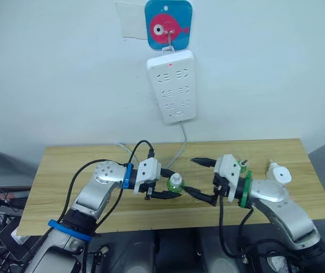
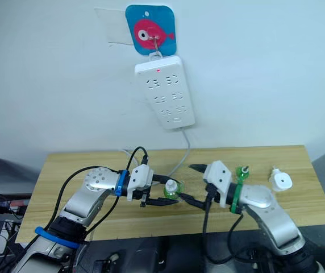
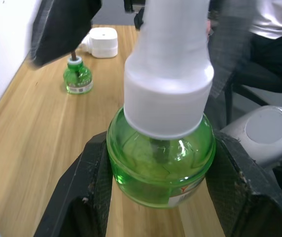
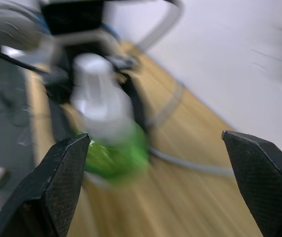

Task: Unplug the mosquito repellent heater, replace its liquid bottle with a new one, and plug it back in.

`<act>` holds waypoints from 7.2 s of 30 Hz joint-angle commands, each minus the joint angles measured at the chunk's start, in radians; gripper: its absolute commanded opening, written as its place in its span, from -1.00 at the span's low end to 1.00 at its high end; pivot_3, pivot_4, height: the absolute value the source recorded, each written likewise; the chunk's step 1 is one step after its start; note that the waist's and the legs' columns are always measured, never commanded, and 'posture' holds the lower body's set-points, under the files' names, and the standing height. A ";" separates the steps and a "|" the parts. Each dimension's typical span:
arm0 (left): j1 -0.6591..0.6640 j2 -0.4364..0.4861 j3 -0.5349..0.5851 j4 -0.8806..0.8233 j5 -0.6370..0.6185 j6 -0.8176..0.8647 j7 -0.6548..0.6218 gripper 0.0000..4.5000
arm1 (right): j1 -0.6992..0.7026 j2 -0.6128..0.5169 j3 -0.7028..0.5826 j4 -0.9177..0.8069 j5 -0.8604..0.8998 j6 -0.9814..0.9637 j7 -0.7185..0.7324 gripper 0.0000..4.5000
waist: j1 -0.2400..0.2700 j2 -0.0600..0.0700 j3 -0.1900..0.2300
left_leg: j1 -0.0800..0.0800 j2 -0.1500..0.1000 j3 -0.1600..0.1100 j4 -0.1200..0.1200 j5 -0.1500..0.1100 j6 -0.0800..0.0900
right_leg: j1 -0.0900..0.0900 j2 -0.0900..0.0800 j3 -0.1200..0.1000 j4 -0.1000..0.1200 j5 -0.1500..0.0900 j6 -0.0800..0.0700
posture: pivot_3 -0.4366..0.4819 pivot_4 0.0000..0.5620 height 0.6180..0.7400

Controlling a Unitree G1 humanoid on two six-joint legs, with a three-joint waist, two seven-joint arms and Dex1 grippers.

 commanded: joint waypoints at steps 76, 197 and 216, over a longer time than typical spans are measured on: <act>-0.010 -0.023 0.013 0.029 0.007 -0.033 -0.012 0.00 | -0.154 0.089 -0.026 -0.212 0.261 0.167 0.018 -0.91 | 0.000 -0.001 -0.001 | 0.000 0.001 0.000 0.001 0.000 0.000 | 0.000 0.001 -0.002 0.001 0.000 0.000 | -0.23 0.00 1.00; 0.020 -0.041 0.057 -0.017 -0.044 0.004 0.045 0.60 | -0.045 0.196 0.050 0.041 0.101 0.047 -0.009 -0.61 | -0.012 -0.001 -0.003 | 0.005 0.002 0.004 0.001 0.000 0.000 | 0.001 0.002 0.002 0.006 0.000 0.000 | -0.23 0.00 1.00; 0.202 -0.331 0.089 -0.226 0.112 -0.174 0.558 1.00 | -0.040 0.596 -0.480 -0.009 1.020 0.530 -0.920 -0.61 | -0.019 -0.001 -0.003 | 0.005 0.001 0.004 0.000 0.000 0.000 | 0.001 0.001 0.006 0.006 0.000 -0.001 | -0.31 -0.08 1.00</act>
